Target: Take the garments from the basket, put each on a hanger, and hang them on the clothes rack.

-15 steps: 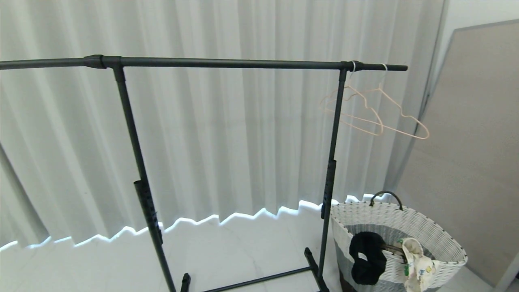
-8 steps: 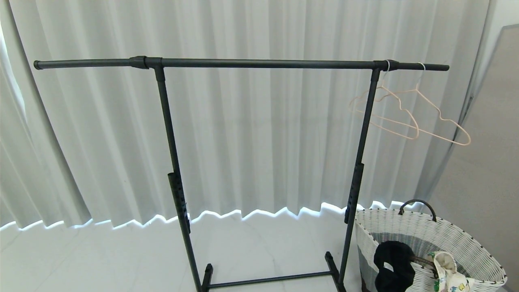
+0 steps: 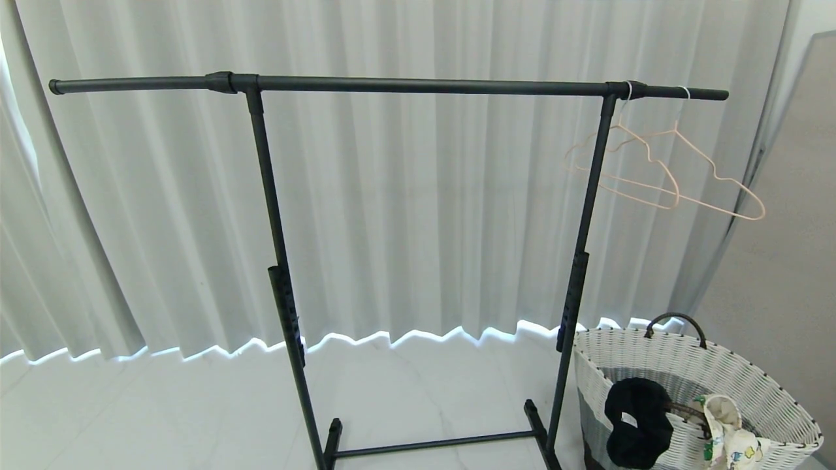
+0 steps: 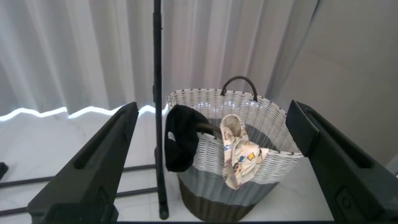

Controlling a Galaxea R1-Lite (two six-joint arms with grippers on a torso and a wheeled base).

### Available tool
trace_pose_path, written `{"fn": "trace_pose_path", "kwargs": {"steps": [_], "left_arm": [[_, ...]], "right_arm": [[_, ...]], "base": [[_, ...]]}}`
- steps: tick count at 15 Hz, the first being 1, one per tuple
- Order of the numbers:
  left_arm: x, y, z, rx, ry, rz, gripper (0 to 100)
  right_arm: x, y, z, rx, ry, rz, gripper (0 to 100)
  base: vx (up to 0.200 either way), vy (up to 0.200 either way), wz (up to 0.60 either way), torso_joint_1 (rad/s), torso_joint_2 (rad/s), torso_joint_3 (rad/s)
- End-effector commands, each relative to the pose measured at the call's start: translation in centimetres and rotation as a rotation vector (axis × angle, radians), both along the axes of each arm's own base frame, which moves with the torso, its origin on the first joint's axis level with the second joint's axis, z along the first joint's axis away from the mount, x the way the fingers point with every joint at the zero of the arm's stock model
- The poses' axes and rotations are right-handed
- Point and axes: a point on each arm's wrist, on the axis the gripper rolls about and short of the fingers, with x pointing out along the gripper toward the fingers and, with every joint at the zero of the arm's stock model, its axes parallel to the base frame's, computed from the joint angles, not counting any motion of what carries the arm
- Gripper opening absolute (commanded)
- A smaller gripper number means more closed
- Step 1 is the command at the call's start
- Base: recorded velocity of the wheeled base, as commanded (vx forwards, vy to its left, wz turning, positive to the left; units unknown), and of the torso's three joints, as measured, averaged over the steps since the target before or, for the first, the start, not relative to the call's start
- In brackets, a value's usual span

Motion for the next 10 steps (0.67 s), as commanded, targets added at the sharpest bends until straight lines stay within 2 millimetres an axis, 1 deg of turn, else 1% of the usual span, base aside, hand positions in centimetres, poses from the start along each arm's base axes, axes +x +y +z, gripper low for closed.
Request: {"fn": "trace_pose_path", "kwargs": {"steps": [1,2,10], "left_arm": [[0.0,0.0,0.01,-0.003,0.0,0.001,100],[0.0,0.0,-0.01,-0.002,0.001,0.001,100],[0.0,0.0,-0.01,0.0,0.001,0.001,100]], "right_arm": [[0.0,0.0,0.0,0.0,0.0,0.0,100],[0.0,0.0,0.0,0.002,0.0,0.0,100],[0.0,0.0,0.0,0.0,0.0,0.0,100]], "base": [[0.0,0.0,0.0,0.0,0.0,0.0],[0.0,0.0,0.0,0.0,0.0,0.0],[0.0,-0.2,0.0,0.0,0.01,0.004]]}}
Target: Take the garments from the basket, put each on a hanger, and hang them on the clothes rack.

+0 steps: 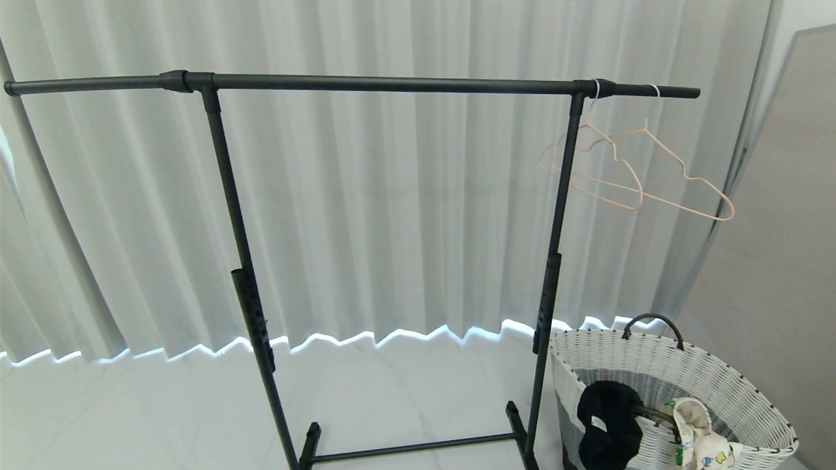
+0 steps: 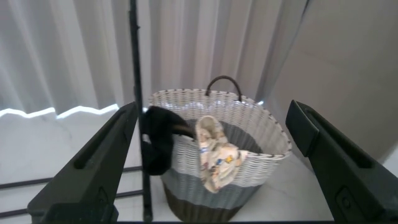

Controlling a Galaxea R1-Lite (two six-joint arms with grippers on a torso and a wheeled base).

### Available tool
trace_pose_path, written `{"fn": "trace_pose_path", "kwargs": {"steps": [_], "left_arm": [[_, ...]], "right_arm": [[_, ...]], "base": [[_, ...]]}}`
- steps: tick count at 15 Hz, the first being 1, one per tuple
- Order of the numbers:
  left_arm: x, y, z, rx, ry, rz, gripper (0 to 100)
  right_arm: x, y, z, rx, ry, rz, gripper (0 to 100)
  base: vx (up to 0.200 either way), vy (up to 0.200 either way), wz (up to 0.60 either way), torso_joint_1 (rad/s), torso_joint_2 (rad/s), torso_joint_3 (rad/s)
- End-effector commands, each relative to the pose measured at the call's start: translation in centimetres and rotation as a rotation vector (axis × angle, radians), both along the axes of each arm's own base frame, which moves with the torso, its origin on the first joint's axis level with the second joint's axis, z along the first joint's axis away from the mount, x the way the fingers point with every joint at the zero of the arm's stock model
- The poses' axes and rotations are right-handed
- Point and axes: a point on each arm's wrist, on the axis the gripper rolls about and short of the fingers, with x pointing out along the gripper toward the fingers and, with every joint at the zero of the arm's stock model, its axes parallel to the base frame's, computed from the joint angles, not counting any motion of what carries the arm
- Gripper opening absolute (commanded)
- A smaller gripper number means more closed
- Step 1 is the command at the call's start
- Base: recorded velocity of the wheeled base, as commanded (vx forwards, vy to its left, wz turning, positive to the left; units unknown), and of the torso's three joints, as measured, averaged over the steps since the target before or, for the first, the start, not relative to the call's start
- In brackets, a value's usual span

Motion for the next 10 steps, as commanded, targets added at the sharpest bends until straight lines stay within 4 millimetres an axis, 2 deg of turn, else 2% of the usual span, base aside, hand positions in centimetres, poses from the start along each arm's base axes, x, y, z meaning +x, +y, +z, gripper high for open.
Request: {"fn": "trace_pose_path", "kwargs": {"steps": [1,4,9,10], "left_arm": [[0.0,0.0,-0.01,0.0,0.001,0.0,100],[0.0,0.0,-0.01,0.003,0.001,0.0,100],[0.0,0.0,-0.01,-0.03,0.005,0.0,100],[0.0,0.0,-0.01,-0.03,0.005,0.0,100]], "right_arm": [[0.0,0.0,0.0,0.0,0.0,0.0,100],[0.0,0.0,0.0,0.0,0.0,0.0,100],[0.0,0.0,0.0,-0.002,0.0,0.0,100],[0.0,0.0,0.0,0.0,0.0,0.0,100]], "base": [[0.0,-0.2,0.0,0.007,0.01,0.002],[0.0,-0.2,0.0,0.007,0.0,-0.001],[0.0,0.0,0.0,0.0,0.0,0.0],[0.2,0.0,0.0,-0.002,0.0,-0.002]]}}
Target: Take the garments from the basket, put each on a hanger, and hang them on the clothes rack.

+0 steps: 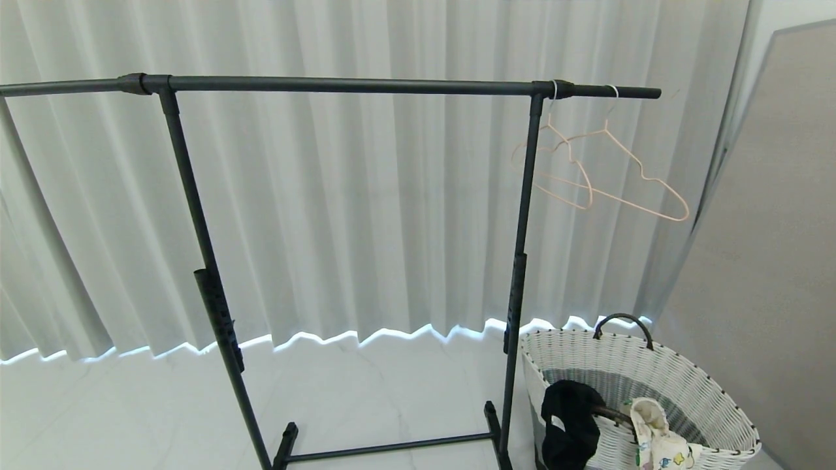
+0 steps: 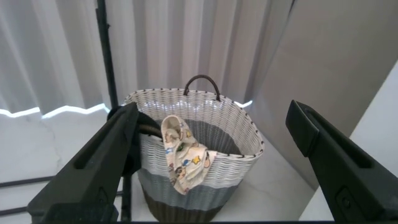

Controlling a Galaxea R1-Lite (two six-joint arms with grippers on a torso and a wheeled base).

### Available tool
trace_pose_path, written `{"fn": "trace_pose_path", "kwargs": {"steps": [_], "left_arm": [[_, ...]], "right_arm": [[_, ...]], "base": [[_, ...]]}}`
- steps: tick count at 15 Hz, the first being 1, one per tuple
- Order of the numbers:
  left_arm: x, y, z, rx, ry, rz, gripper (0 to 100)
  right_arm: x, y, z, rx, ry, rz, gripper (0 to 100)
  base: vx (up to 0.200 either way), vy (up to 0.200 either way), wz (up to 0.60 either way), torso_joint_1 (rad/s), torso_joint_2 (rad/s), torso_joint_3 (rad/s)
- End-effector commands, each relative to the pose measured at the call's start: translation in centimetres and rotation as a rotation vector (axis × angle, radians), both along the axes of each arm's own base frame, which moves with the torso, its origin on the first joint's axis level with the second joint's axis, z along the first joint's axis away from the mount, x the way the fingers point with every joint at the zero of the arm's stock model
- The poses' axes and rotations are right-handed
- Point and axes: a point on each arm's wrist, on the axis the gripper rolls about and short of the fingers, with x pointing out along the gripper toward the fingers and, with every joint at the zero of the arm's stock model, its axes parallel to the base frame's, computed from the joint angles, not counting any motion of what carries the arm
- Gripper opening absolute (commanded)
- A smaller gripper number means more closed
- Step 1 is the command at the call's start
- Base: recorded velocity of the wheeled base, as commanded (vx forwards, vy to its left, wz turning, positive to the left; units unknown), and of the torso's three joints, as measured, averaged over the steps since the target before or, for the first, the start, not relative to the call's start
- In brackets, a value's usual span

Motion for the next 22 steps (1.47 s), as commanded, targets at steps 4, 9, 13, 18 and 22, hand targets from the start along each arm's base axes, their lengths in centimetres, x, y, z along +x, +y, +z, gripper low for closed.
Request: {"fn": "trace_pose_path", "kwargs": {"steps": [4,9,13,18,22], "left_arm": [[0.0,0.0,0.0,0.001,0.0,0.002,100],[0.0,0.0,0.0,-0.002,0.001,0.0,100],[0.0,0.0,0.0,-0.013,0.002,0.002,100],[0.0,0.0,0.0,-0.015,0.0,0.002,100],[0.0,0.0,0.0,-0.015,0.0,0.002,100]], "right_arm": [[0.0,0.0,0.0,-0.003,0.001,0.0,100],[0.0,0.0,0.0,-0.003,0.001,0.0,100],[0.0,0.0,0.2,-0.001,-0.016,-0.004,100],[2.2,0.0,12.0,0.048,0.024,0.135,100],[11.2,0.6,14.2,-0.254,0.444,0.105,100]], "base": [[0.2,0.0,0.0,0.001,0.0,0.002],[0.16,0.0,0.0,0.001,0.0,0.002],[0.0,0.0,0.0,0.0,0.0,0.0],[0.0,0.0,0.0,0.0,0.0,0.0],[0.0,0.0,0.0,0.0,0.0,0.0]]}}
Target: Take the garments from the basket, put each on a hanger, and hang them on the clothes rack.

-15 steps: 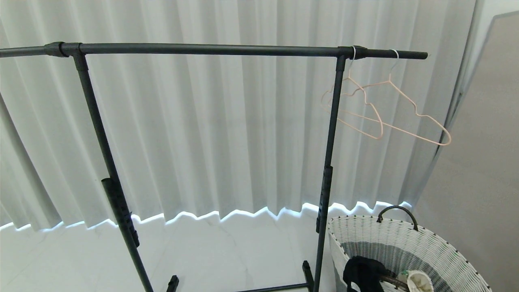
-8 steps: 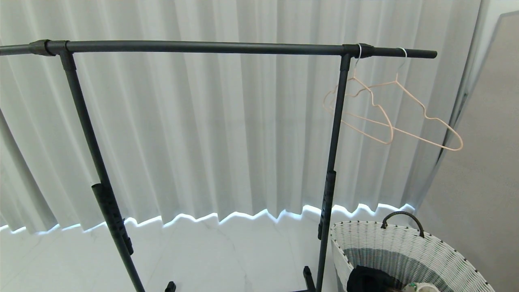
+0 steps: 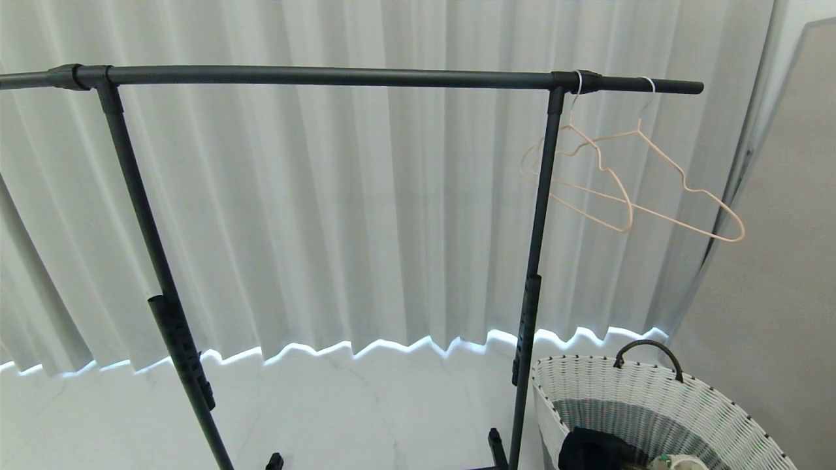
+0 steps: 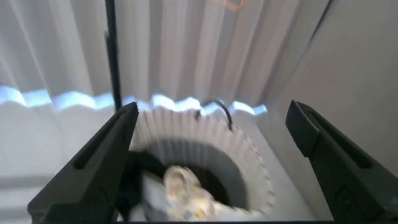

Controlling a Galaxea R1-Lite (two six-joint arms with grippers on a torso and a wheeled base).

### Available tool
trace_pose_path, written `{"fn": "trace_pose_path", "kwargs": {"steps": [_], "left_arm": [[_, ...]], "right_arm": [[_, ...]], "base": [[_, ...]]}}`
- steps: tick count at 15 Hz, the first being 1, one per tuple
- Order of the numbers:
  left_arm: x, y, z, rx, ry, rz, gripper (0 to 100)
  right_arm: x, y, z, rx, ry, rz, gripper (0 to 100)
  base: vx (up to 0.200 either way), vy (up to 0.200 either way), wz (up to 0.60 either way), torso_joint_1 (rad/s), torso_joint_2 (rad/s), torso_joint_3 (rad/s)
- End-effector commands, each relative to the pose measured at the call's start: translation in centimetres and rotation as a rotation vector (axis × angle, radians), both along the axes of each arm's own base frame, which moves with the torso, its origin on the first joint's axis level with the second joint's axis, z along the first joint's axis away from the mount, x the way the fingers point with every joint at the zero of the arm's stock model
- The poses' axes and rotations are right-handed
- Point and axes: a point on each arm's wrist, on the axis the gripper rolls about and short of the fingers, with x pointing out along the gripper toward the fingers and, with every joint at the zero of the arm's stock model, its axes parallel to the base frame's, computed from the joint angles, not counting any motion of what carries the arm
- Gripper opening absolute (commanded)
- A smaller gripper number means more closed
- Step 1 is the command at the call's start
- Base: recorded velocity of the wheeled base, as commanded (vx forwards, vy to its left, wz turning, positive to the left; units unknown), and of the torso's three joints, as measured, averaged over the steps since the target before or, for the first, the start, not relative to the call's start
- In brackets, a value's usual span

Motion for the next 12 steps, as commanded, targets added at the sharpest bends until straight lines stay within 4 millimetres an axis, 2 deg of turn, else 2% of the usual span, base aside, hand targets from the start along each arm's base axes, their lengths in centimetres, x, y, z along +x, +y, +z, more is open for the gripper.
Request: {"fn": "trace_pose_path", "kwargs": {"steps": [1,2,3,5,6,8,12], "left_arm": [[0.0,0.0,0.0,0.0,0.0,0.0,100],[0.0,0.0,0.0,0.0,0.0,0.0,100],[0.0,0.0,0.0,0.0,0.0,0.0,100],[0.0,0.0,0.0,0.0,0.0,0.0,100],[0.0,0.0,0.0,0.0,0.0,0.0,100],[0.0,0.0,0.0,0.0,0.0,0.0,100],[0.0,0.0,0.0,0.0,0.0,0.0,100]], "right_arm": [[8.9,0.4,1.5,-0.26,0.351,0.034,100],[9.4,0.3,1.1,-0.294,0.378,0.038,100],[10.9,-0.1,-0.4,-0.37,0.481,0.048,100],[12.6,-0.6,-2.5,-0.428,0.614,0.072,100],[13.1,-0.8,-3.1,-0.439,0.651,0.079,100],[15.4,-1.0,-5.9,-0.433,0.808,0.116,100],[17.3,-0.7,-10.5,-0.493,0.925,0.222,100]], "base": [[0.0,0.0,0.0,0.0,0.0,0.0],[0.0,0.0,0.0,0.0,0.0,0.0],[0.0,0.0,0.0,0.0,0.0,0.0],[0.0,0.0,0.0,0.0,0.0,0.0],[0.0,0.0,0.0,0.0,0.0,0.0],[0.0,0.0,0.0,0.0,0.0,0.0],[0.0,0.0,0.0,0.0,0.0,0.0]]}}
